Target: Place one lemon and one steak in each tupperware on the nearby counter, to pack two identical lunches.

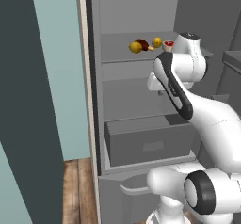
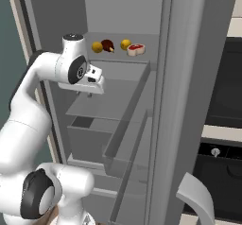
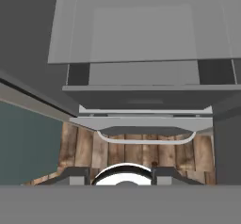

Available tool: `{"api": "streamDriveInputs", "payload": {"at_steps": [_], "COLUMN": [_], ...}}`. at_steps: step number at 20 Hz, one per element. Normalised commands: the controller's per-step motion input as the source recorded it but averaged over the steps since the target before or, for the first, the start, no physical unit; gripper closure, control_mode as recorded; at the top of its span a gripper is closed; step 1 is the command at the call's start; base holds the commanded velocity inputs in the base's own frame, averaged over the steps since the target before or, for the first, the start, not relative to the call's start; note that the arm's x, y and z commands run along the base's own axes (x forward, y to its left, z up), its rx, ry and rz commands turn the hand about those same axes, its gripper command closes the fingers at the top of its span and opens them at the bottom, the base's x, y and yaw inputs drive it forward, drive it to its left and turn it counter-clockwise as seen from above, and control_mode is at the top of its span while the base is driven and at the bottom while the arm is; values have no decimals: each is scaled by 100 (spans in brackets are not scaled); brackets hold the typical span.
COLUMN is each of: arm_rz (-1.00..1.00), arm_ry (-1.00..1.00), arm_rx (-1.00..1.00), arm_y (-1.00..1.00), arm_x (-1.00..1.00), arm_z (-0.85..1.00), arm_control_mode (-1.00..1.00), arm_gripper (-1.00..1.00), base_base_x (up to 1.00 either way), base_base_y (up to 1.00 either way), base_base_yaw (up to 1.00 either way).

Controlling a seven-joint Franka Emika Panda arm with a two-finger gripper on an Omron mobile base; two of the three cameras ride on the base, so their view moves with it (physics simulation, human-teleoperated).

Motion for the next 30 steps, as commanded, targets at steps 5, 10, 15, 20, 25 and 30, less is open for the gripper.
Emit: {"api": "streamDriveInputs", "payload": {"at_steps": [5,10,15,20,25,30], "arm_rz": [0,0,0,-2,-14,-17], "arm_ry": [-22,-51,-39,-5,-3,0], "arm_rx": [0,-2,-4,-4,-5,3], "arm_y": [-4,0,0,0,-17,-53], "arm_x": [-28,-32,-3,0,0,3], "arm_z": [18,48,45,43,29,7], "arm_control_mode": [-100,-100,-100,-100,-100,-100], "arm_gripper": [-100,-100,-100,-100,-100,-100], "base_base_x": [0,0,0,0,0,0], "base_base_y": [0,0,0,0,0,0], "base_base_yaw": [0,0,0,0,0,0]}}
